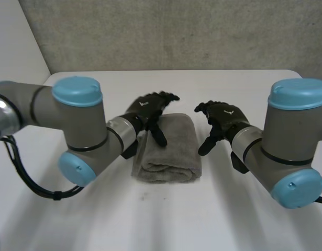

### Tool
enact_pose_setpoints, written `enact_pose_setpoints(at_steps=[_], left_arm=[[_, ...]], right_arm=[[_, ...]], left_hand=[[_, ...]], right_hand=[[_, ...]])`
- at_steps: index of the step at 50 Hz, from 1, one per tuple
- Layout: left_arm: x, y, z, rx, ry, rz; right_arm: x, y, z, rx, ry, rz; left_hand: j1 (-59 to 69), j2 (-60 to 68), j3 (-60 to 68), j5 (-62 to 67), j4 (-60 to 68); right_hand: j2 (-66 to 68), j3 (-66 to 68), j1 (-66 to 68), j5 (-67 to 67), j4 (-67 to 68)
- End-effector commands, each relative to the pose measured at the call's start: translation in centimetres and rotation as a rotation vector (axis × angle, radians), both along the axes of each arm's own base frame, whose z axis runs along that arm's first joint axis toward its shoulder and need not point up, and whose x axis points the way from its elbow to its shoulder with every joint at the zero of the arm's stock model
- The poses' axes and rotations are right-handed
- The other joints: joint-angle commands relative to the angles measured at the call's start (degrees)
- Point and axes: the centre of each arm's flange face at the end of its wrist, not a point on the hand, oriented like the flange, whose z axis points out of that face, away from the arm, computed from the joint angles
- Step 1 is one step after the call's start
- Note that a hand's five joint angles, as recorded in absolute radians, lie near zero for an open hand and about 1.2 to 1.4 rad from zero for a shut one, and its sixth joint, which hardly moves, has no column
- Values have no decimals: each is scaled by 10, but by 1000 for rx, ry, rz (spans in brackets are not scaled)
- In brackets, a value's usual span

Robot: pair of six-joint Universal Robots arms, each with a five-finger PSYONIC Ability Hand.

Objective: Fold the laundry

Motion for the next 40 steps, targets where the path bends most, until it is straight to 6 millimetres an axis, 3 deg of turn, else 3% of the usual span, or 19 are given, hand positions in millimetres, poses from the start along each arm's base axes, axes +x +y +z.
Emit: enact_pose_setpoints(at_steps=[1,8,13,20,23,25,26,27,28,29,30,31,33,34,35,36,38,39,40], left_arm=[[-4,-6,-30,61,-49,-8],[10,-6,-43,73,-132,34],[27,-7,-60,6,-303,20],[35,-7,-56,-30,-367,70],[35,-7,-38,-65,-349,90],[37,-6,-13,-109,-321,100],[37,-6,-13,-110,-320,100],[37,-4,3,-141,-298,108],[37,-4,4,-142,-298,108],[38,-2,21,-175,-274,114],[39,0,39,-211,-250,121],[39,0,40,-212,-249,121],[44,11,79,-269,-198,136],[44,11,79,-269,-198,136],[50,16,99,-290,-169,153],[50,16,99,-290,-169,153],[63,28,135,-297,-98,186],[63,28,135,-297,-98,186],[71,33,148,-287,-66,208]], right_arm=[[12,-6,-25,5,73,46],[28,-1,-36,-8,107,122],[41,5,-53,-17,166,167],[45,4,-56,-52,218,192],[46,3,-50,-67,210,190],[46,1,-27,-120,182,181],[46,1,-27,-121,181,181],[46,1,-12,-153,165,177],[45,1,4,-189,145,169],[45,1,5,-189,145,169],[43,2,22,-226,125,155],[43,2,22,-226,125,155],[34,5,63,-311,80,107],[34,5,63,-311,80,106],[28,7,84,-357,59,73],[20,9,100,-390,48,36],[10,9,113,-415,36,-7],[10,9,113,-415,36,-7],[2,12,127,-440,23,-32]], left_hand=[[14,23,20,-1,22],[11,19,17,-4,19],[7,16,13,-7,15],[1,9,7,-14,8],[1,9,7,-14,8],[-1,8,5,-16,7],[-1,8,5,-16,7],[0,9,6,-14,8],[1,9,7,-14,8],[1,9,7,-14,8],[1,9,7,-14,8],[1,9,7,-14,8],[1,9,7,-14,8],[1,9,7,-14,8],[2,11,8,-12,10],[2,11,8,-12,10],[1,9,7,-14,8],[1,9,7,-14,8],[-1,8,5,-16,7]], right_hand=[[-32,-20,-22,-33,-34],[-32,-20,-22,-33,-34],[-32,-20,-22,-33,-34],[-32,-20,-22,-33,-34],[-32,-20,-22,-33,-34],[-32,-20,-22,-33,-34],[-32,-20,-22,-33,-34],[-32,-20,-22,-33,-34],[-32,-20,-22,-33,-34],[-32,-20,-22,-33,-34],[-32,-20,-22,-33,-34],[-32,-20,-22,-33,-34],[-32,-20,-22,-33,-34],[-32,-20,-22,-33,-34],[-32,-20,-22,-33,-34],[-32,-20,-22,-33,-34],[-32,-20,-22,-33,-34],[-32,-20,-22,-33,-34],[-32,-20,-22,-33,-34]])
